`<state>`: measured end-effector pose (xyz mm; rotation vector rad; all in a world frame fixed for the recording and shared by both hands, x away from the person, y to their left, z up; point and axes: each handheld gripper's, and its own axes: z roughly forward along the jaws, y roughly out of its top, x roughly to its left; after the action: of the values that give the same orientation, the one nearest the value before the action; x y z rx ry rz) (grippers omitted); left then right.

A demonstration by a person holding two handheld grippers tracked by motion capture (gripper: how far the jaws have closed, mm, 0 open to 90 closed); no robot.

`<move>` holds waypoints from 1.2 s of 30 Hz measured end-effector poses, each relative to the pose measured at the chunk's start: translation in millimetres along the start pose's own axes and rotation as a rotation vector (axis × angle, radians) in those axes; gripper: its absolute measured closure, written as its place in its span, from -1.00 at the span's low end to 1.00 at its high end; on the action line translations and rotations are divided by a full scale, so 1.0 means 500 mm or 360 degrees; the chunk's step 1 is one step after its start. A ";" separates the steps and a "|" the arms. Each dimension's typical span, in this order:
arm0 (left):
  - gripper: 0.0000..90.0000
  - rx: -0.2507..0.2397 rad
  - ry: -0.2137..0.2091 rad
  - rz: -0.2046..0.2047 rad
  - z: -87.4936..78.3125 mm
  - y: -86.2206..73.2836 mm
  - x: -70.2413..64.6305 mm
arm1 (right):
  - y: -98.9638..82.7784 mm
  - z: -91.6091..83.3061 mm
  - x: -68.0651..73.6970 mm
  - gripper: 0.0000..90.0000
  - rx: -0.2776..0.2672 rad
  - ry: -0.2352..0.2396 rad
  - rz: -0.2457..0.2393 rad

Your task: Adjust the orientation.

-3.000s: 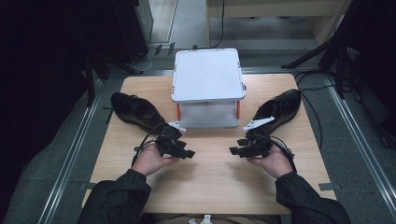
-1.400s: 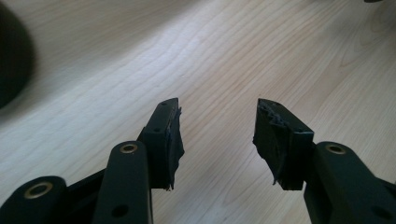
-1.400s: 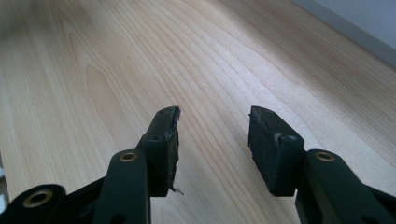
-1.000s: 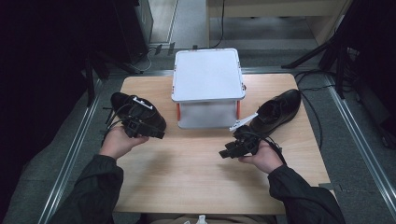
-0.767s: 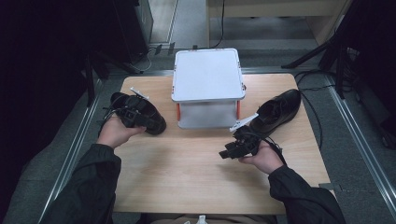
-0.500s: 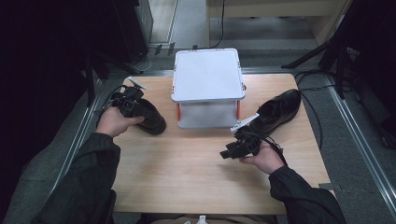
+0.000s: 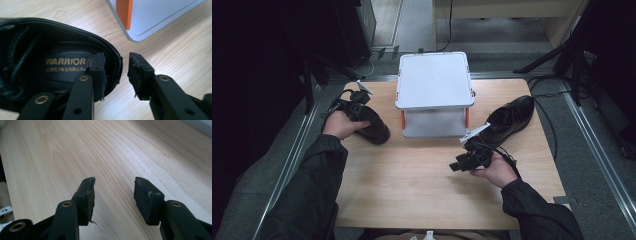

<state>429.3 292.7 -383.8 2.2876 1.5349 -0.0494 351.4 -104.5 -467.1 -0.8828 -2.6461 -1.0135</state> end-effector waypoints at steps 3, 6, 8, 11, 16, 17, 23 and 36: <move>0.55 0.0010 0.0010 -0.0003 0.010 0.000 0.001 | -0.002 0.001 0.000 0.16 0.0015 -0.0006 0.0011; 0.68 0.0017 0.0007 -0.0006 0.018 -0.001 0.001 | -0.004 0.000 0.000 0.16 0.0024 -0.0011 0.0021; 0.74 0.0012 0.0012 0.0015 0.020 0.000 -0.003 | -0.005 -0.001 -0.001 0.16 0.0020 -0.0011 0.0021; 0.77 0.0016 0.0020 0.0019 0.018 -0.001 -0.005 | -0.005 -0.002 -0.002 0.17 0.0022 -0.0016 0.0025; 0.77 0.0052 -0.0021 0.0035 0.005 -0.015 0.002 | -0.007 -0.002 -0.003 0.18 0.0027 -0.0019 0.0029; 0.77 0.0060 -0.0035 0.0038 0.003 -0.021 0.005 | -0.008 -0.002 -0.002 0.18 0.0027 -0.0021 0.0029; 0.73 0.0063 -0.0088 0.0034 -0.024 -0.072 0.021 | -0.010 0.001 -0.005 0.18 0.0047 -0.0034 0.0044; 0.63 0.0083 -0.0081 0.0049 -0.056 -0.157 0.052 | -0.010 0.004 -0.004 0.18 0.0061 -0.0055 0.0040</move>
<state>364.3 350.5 -386.8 2.3312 1.4890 -0.1398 350.2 -107.4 -472.2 -0.9311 -2.6662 -0.9473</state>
